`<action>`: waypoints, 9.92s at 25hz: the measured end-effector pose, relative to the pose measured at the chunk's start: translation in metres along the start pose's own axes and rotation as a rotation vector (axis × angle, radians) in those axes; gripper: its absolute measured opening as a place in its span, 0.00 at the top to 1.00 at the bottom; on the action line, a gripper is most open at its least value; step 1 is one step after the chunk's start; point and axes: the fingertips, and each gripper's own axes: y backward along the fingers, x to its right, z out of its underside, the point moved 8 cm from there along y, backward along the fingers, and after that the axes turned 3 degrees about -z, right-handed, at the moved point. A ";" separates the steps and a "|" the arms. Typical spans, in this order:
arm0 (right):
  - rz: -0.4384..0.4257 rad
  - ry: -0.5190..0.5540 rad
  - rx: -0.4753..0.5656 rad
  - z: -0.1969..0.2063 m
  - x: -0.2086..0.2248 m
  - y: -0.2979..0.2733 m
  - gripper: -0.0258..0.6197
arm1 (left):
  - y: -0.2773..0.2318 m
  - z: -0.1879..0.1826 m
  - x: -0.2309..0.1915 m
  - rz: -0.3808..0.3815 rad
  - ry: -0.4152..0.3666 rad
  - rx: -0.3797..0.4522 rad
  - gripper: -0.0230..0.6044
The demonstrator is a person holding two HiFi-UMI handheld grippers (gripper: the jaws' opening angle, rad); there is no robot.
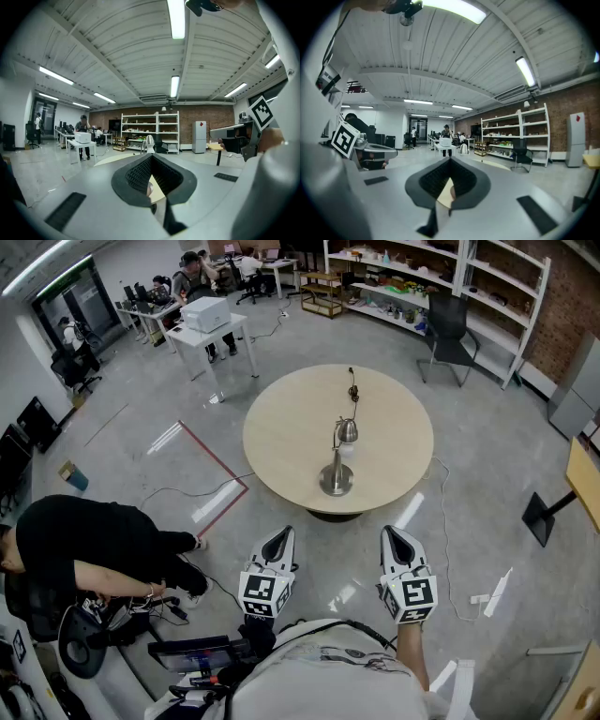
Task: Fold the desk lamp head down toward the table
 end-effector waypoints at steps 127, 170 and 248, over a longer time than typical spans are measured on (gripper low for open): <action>-0.218 -0.029 -0.221 -0.026 0.095 -0.320 0.61 | -0.267 -0.007 -0.080 -0.025 0.055 -0.124 0.96; -0.225 -0.042 -0.222 -0.004 0.091 -0.295 0.61 | -0.270 -0.001 -0.078 -0.036 0.046 -0.152 0.96; -0.237 0.188 -0.459 0.100 0.058 -0.235 0.60 | -0.268 0.018 -0.062 0.040 0.042 -0.206 0.96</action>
